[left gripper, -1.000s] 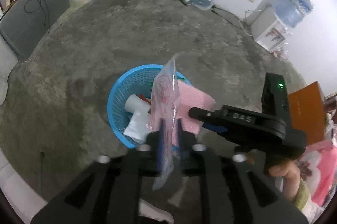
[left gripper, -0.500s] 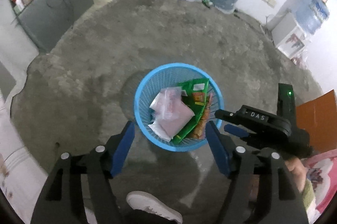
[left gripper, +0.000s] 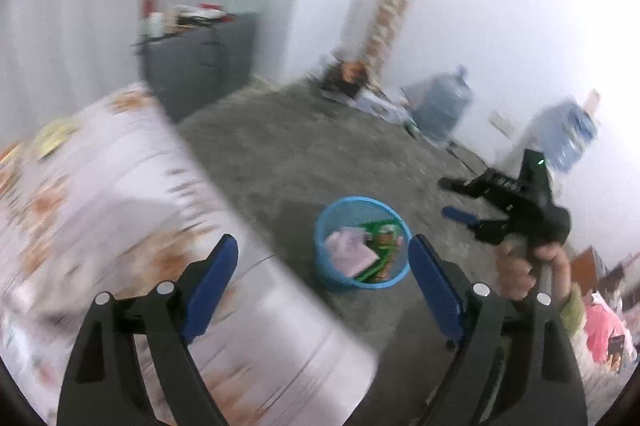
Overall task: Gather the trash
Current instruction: 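Move both tools back to the table toward the white AD milk bottle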
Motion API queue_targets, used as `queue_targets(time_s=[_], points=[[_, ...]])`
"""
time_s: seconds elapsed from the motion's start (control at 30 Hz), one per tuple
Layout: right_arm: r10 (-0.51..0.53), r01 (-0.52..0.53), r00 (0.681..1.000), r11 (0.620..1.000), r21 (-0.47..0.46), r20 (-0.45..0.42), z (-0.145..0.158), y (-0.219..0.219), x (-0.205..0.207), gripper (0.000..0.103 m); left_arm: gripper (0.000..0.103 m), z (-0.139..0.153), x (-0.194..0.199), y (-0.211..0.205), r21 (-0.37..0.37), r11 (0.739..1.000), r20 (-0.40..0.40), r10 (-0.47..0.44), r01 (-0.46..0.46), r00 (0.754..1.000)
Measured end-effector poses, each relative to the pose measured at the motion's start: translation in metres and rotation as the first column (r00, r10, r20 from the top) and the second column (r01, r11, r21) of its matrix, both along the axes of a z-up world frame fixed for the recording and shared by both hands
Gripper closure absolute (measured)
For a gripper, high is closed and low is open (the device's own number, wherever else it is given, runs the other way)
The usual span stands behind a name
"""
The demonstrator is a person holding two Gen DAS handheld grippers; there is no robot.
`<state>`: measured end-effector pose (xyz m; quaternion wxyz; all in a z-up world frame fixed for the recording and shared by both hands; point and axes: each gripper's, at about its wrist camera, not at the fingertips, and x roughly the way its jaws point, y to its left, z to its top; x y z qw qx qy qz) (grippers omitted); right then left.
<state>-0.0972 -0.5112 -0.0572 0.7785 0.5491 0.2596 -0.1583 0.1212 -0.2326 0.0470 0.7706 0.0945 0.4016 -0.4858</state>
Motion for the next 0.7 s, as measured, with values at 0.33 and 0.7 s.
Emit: queue_targets(time_s=[0.33, 0.7], points=[[0.563, -0.549, 0.826, 0.791, -0.269, -0.028, 0.077, 0.163, 0.148, 0.036, 0.017, -0.024, 0.011, 0.198, -0.036, 0.944, -0.078, 0.325, -0.328, 0.943], [0.839, -0.897, 0.394, 0.263, -0.354, -0.375, 0.063, 0.366, 0.289, 0.034, 0.017, -0.062, 0.023, 0.300, -0.047, 0.845, -0.164, 0.520, -0.533, 0.838]])
